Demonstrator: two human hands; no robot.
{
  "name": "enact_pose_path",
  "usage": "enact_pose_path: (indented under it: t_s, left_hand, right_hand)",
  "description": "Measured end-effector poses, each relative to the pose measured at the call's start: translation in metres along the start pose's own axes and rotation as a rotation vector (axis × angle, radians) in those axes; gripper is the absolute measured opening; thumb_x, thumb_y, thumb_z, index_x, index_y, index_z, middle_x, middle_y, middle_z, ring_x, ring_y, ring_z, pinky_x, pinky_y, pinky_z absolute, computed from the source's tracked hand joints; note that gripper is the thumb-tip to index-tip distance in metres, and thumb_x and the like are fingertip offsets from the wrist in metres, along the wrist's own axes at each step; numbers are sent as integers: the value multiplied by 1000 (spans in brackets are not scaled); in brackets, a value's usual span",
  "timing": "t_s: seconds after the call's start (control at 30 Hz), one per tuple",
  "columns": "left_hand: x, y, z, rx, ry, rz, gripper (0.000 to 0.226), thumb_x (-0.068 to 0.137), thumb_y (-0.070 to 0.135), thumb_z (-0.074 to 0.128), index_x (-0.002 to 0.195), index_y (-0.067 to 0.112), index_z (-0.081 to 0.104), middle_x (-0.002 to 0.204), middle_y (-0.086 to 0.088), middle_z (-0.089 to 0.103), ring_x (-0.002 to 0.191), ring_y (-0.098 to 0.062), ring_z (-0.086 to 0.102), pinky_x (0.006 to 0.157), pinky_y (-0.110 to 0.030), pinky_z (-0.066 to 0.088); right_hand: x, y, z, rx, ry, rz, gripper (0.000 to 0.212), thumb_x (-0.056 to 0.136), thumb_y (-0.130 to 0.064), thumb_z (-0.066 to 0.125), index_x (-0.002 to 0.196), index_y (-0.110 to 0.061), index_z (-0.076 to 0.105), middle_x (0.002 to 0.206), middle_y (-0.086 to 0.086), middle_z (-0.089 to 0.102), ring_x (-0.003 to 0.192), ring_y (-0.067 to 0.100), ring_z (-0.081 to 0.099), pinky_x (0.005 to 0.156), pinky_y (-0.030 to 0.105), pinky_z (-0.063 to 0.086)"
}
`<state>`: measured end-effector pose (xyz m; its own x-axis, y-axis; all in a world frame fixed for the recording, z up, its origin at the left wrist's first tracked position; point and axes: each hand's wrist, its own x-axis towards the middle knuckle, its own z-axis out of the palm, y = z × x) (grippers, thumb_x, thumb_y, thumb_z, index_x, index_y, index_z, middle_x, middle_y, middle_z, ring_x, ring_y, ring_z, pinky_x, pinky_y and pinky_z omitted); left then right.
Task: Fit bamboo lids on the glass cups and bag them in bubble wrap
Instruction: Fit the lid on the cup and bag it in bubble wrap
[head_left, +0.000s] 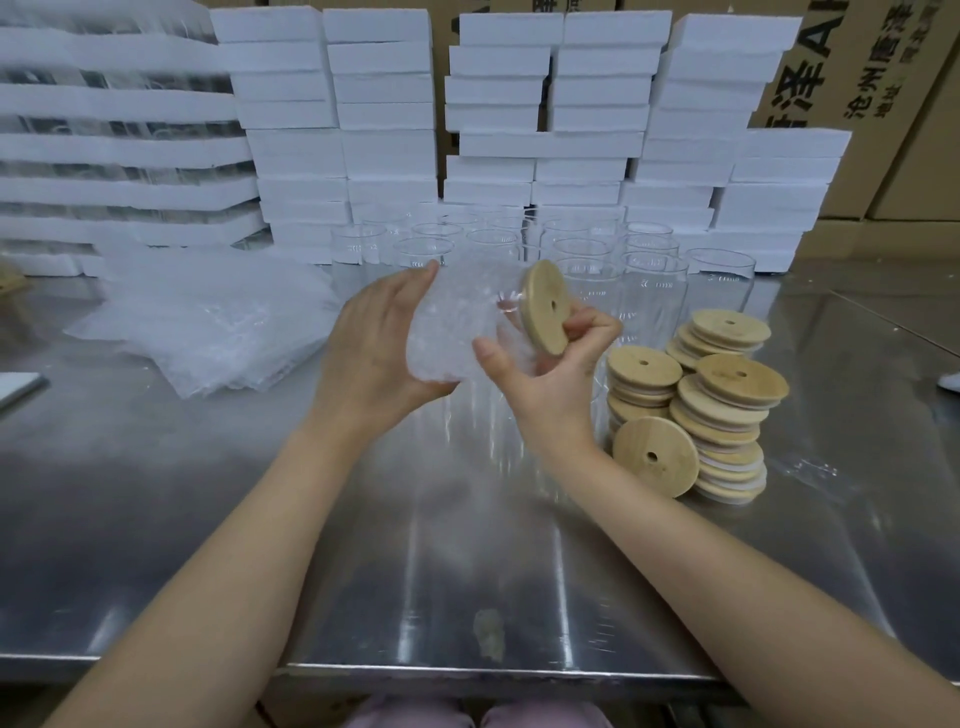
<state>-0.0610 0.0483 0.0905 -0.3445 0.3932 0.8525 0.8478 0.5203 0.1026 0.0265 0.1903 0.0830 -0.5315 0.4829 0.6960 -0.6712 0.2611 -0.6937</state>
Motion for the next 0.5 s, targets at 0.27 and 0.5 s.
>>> enact_pose_path:
  t_s: [0.27,0.5]
  left_hand:
    - [1,-5,1,85,136,19,119,50,42,92,144,13,26,130,-9,51,114,-25,47,92,-38,41]
    - [2,-7,-5,-23,56,-304,125,53,41,91,149,25,13,137,-7,50,118,-31,51,92,-47,46]
  right_hand:
    - [7,8,-9,-45,-412,38,42,76,-47,69,92,-26,36,104,-2,46,96,5,48,85,29,41]
    - [26,-4,-19,-398,-275,-639,8,81,-2,75,77,2,68,128,15,48,101,19,55,91,23,47]
